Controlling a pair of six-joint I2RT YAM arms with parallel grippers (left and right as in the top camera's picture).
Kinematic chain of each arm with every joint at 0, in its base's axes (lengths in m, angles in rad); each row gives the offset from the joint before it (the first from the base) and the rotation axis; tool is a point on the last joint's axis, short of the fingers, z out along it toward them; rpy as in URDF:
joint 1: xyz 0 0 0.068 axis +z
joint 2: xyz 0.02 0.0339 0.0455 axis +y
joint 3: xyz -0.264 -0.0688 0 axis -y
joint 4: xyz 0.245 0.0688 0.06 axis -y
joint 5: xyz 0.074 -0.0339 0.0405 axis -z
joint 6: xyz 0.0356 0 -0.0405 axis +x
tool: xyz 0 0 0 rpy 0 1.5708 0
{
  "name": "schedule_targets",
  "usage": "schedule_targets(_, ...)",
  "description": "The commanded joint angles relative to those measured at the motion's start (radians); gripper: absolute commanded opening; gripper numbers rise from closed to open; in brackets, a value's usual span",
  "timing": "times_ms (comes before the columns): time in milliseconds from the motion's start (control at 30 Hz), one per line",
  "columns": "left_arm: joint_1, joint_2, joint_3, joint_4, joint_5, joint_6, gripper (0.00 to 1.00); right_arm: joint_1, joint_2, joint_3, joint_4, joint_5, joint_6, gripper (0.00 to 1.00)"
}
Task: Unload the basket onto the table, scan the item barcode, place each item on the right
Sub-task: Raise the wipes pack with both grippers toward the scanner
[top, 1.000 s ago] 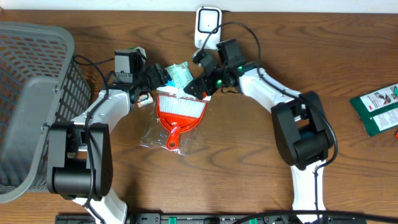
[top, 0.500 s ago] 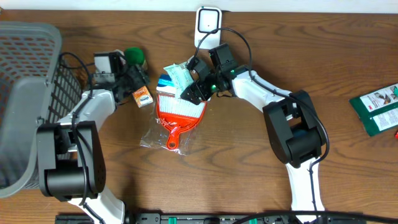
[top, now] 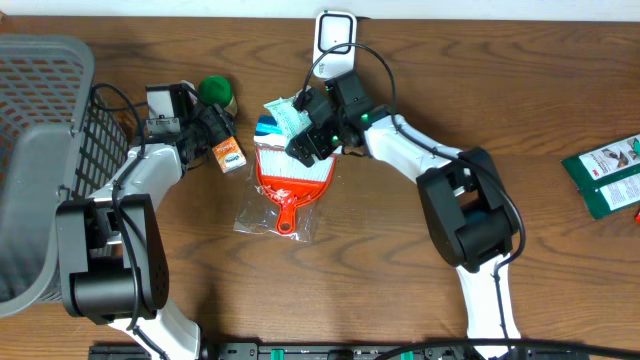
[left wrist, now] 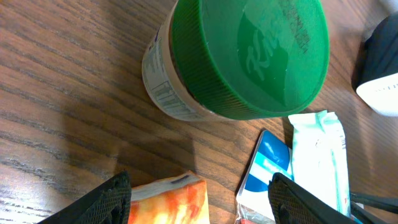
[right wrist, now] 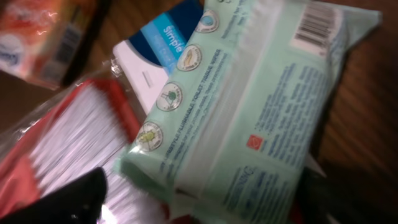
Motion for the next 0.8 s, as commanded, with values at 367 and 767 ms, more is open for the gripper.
schedule_targets(367,0.008,-0.005,0.040,-0.015,-0.027,0.043,0.71,0.065,0.030,0.008,-0.006,0.200,0.018,0.25)
schedule_targets(767,0.008,-0.005,0.040,-0.053,-0.028,0.080,0.71,0.021,0.029,0.026,-0.034,0.254,-0.010,0.01)
